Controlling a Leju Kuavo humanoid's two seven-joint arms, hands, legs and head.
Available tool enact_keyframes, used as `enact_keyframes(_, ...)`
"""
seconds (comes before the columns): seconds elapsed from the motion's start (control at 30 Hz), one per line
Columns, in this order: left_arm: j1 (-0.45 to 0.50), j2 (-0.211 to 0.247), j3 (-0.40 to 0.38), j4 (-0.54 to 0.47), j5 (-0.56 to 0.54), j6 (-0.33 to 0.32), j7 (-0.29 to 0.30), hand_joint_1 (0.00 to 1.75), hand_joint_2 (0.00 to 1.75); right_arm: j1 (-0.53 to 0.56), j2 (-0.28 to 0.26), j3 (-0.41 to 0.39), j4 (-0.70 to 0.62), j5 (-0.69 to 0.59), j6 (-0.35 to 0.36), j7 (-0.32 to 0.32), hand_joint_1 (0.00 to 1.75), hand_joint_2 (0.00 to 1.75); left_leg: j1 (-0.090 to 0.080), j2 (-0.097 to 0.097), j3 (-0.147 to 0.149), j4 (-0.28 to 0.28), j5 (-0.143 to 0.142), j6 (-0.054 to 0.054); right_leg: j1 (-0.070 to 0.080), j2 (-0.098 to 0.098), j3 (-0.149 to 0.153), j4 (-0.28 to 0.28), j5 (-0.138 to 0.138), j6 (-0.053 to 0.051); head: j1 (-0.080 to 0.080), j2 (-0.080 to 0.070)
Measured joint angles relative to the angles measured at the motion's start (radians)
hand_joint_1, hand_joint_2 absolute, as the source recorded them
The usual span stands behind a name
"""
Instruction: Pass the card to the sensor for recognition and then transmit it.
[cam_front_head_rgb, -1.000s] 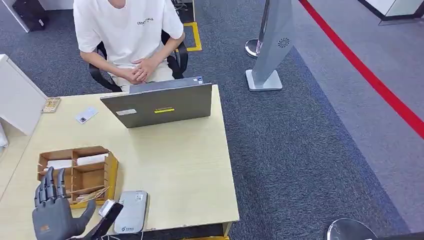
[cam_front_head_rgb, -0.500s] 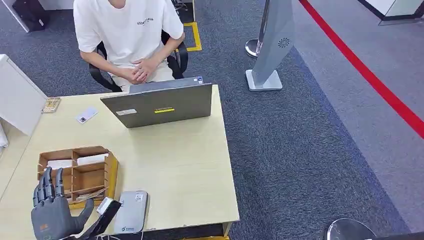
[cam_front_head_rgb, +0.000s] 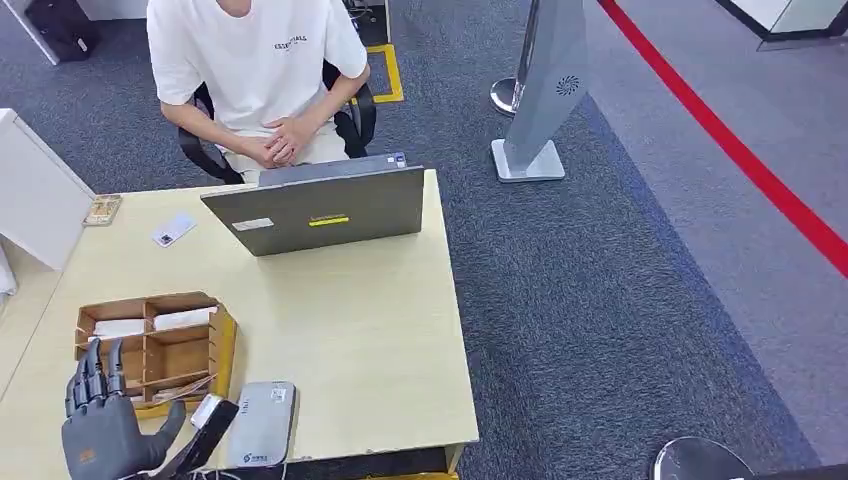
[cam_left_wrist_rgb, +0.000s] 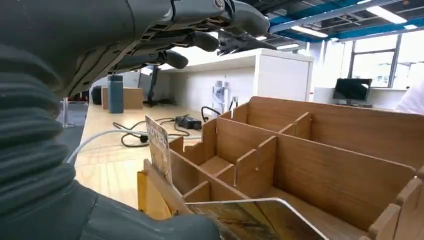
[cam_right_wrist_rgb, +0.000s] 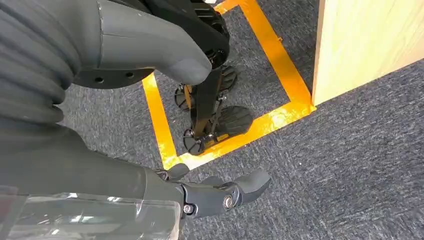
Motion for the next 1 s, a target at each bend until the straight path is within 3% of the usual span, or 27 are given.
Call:
enact_keyframes(0.47,-0.025,0.000,0.024,0.082,0.035,-0.020,-0.025,0.00,1.75,0.000,0.000,0.000,0.000,0.008,0.001,0.000,0.00,1.75,0.000,0.000,0.000,0.000,0.000,0.000,0.000,0.000,0.000,0.000,0.000,0.000,0.000,0.000)
enact_keyframes(0.5,-0.026,0.000,0.024,0.085,0.035,-0.021,-0.026,1.75,1.75,0.000,0.000,0.000,0.000,0.009,0.001,0.000,0.00,1.75,0.000,0.000,0.000,0.000,0.000,0.000,0.000,0.000,0.000,0.000,0.000,0.000,0.000,0.000)
enact_keyframes(0.63,-0.032,0.001,0.024,0.101,0.057,-0.059,-0.036,1.75,1.75,0.000,0.000,0.000,0.000,0.010,0.003,-0.001,0.00,1.75,0.000,0.000,0.000,0.000,0.000,0.000,0.000,0.000,0.000,0.000,0.000,0.000,0.000,0.000)
enact_keyframes(1.0,-0.047,0.006,0.025,0.116,0.090,-0.087,-0.060,1.75,1.75,0.000,0.000,0.000,0.000,0.010,0.004,-0.005,0.00,1.75,0.000,0.000,0.000,0.000,0.000,0.000,0.000,0.000,0.000,0.000,0.000,0.000,0.000,0.000)
